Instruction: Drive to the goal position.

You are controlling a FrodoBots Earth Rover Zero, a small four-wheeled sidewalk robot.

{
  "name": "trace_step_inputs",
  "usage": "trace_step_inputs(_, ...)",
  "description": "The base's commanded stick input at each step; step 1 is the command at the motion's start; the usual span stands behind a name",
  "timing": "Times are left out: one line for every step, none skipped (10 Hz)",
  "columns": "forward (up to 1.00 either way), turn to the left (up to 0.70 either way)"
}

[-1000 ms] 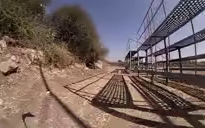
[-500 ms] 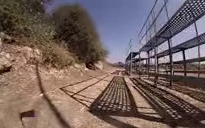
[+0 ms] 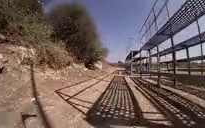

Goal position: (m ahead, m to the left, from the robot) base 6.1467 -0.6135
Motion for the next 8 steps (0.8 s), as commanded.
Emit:
trace_step_inputs(0.50,0.00)
trace_step_inputs(0.50,0.00)
trace_step_inputs(0.50,0.00)
trace_step_inputs(0.50,0.00)
trace_step_inputs(0.50,0.00)
trace_step_inputs(0.50,-0.09)
trace_step_inputs(0.50,-0.50)
trace_step_inputs(0.50,-0.50)
